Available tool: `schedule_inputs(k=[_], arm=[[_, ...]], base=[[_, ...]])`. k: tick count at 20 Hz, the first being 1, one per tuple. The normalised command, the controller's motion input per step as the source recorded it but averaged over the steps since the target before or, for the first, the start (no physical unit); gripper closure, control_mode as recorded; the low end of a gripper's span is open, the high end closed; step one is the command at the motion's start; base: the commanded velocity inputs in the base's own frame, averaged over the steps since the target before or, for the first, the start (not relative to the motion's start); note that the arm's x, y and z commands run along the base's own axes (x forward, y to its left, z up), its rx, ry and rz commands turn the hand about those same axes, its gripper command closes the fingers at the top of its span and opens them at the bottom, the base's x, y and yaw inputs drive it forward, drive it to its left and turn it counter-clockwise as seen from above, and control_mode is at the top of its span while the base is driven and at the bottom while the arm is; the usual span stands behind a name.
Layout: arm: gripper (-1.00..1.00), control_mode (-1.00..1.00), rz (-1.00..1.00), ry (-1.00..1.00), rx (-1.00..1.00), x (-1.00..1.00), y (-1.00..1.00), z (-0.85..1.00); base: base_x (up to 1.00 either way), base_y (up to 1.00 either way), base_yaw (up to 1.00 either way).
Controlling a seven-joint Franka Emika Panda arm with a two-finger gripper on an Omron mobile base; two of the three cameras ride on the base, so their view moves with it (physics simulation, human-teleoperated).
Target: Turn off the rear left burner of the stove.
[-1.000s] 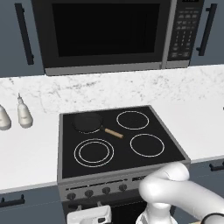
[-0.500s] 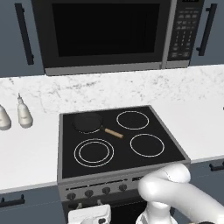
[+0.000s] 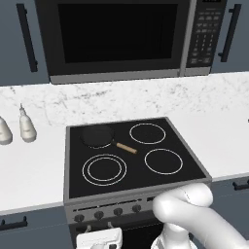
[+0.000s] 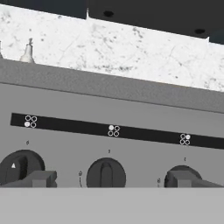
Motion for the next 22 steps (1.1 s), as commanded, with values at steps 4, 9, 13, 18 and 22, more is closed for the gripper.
schedule_inputs(k=[4, 9, 13, 18, 22], arm=[[-1.0, -1.0, 0.0, -0.08, 0.0, 0.11, 0.03, -0.11], [-1.0, -1.0, 0.0, -0.07, 0.0, 0.15, 0.01, -0.12], [-1.0, -1.0, 0.0, -0.08, 0.0, 0.11, 0.0, -0.15], [-1.0, -1.0, 0.0, -0.08, 0.0, 0.1, 0.0, -0.11], [-1.0, -1.0, 0.0, -0.08, 0.0, 0.06, 0.0, -0.05]], base=[[0.0, 0.0, 0.0], [0.0, 0.0, 0.0], [0.0, 0.0, 0.0], [0.0, 0.0, 0.0], [0.0, 0.0, 0.0]])
